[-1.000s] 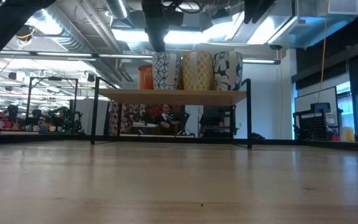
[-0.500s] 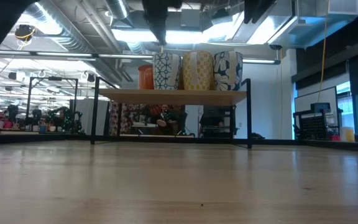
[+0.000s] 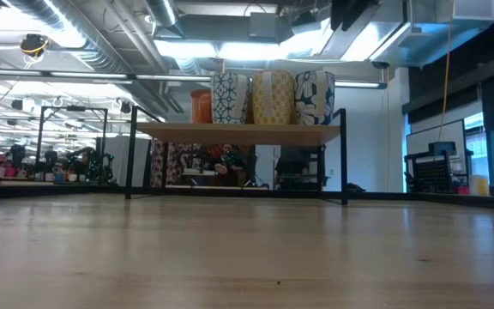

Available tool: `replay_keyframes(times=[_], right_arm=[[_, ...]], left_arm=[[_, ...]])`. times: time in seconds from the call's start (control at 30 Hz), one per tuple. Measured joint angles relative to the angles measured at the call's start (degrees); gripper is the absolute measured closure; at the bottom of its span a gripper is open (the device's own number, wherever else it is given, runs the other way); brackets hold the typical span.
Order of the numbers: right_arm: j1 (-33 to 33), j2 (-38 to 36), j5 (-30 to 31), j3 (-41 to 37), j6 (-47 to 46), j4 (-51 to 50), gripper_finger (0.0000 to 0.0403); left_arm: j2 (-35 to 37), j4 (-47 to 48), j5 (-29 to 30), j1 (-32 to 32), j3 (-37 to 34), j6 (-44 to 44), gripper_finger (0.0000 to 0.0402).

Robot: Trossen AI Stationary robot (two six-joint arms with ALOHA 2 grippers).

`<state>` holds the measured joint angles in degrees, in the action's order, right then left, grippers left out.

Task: Place coffee mugs
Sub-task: Return to Home Position

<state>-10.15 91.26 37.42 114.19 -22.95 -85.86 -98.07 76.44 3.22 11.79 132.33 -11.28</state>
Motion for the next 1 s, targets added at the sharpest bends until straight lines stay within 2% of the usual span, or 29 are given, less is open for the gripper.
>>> replay_keyframes(times=[0.13, 0.23, 0.43, 0.57, 0.7, 0.83, 0.93, 1.0], right_arm=[[0.10, 0.00, -0.76, -0.02, 0.33, 3.34, 0.0198], [1.51, 0.00, 1.02, -0.02, -0.74, 5.37, 0.0198], [6.47, -0.02, 8.09, -0.02, -0.77, 7.27, 0.0198], [9.21, -0.04, 6.51, -0.02, -0.83, 10.88, 0.0198], [11.53, -0.18, 7.05, -1.00, -2.69, 12.16, 0.0198], [13.91, -3.40, 6.90, -8.36, -4.77, 16.78, 0.0198], [15.90, -8.34, 5.75, -18.17, -5.55, 24.32, 0.0198], [16.87, -12.16, 2.81, -25.63, -5.67, 31.68, 0.0198]], left_arm=[[3.16, -0.57, -2.72, -1.34, -1.94, -2.02, 0.0350], [8.28, -3.32, -5.32, -1.37, -8.74, -2.72, 0.0364], [24.34, -20.95, -6.30, -0.52, -33.17, -2.62, 0.0387], [33.97, -34.86, -10.60, 0.94, -48.84, 0.69, 0.0395], [41.40, -42.10, -13.75, 2.33, -60.37, 3.33, 0.0399], [47.52, -45.44, -14.42, 2.58, -69.85, 5.27, 0.0401], [51.90, -48.47, -14.74, 2.56, -75.97, 7.36, 0.0401], [54.88, -49.84, -14.89, 2.56, -79.73, 9.03, 0.0401]])
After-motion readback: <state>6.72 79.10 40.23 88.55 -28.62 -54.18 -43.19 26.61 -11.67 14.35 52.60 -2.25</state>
